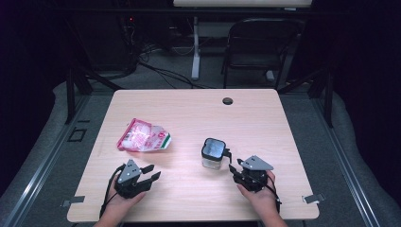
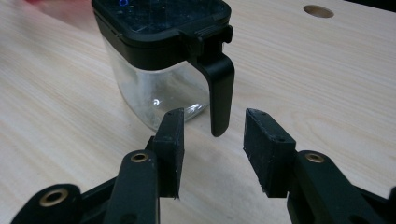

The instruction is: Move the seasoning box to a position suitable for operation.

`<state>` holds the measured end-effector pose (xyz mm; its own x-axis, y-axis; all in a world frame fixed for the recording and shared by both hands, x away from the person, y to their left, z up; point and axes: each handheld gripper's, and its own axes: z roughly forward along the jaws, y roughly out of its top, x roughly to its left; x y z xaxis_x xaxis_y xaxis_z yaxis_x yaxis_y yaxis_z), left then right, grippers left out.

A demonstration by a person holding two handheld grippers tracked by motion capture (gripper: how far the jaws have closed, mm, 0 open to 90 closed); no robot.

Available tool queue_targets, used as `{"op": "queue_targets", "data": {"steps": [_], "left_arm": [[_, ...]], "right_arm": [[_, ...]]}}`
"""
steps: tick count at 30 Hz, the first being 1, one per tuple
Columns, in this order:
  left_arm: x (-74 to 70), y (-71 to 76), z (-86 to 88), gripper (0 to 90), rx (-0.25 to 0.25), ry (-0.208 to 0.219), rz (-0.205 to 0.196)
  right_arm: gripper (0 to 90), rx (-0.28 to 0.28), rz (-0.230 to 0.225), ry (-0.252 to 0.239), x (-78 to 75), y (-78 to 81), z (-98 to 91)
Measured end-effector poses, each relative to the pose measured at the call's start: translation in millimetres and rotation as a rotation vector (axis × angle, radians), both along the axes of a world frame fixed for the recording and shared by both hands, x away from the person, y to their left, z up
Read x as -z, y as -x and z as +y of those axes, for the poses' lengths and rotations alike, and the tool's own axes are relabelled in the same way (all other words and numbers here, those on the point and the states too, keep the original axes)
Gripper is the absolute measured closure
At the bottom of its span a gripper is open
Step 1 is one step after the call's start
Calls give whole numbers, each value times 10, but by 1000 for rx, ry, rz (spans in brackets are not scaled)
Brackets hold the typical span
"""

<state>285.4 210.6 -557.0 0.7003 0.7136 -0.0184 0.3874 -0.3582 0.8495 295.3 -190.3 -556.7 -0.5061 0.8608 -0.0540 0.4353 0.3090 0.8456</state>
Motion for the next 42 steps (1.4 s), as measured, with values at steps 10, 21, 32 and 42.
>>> {"op": "queue_targets", "data": {"steps": [10,21,32,42], "left_arm": [[3,105,125,618,-43,30,17],[-6,250,289,635,-92,33,8],[2,286,325,645,-114,36,5],[-13,246,195,646,-83,21,-4]], "right_arm": [[593,21,17,16,56,-199,93],[670,38,68,13,134,-401,150],[759,33,67,59,130,-430,218],[763,11,60,72,129,-391,225]]}}
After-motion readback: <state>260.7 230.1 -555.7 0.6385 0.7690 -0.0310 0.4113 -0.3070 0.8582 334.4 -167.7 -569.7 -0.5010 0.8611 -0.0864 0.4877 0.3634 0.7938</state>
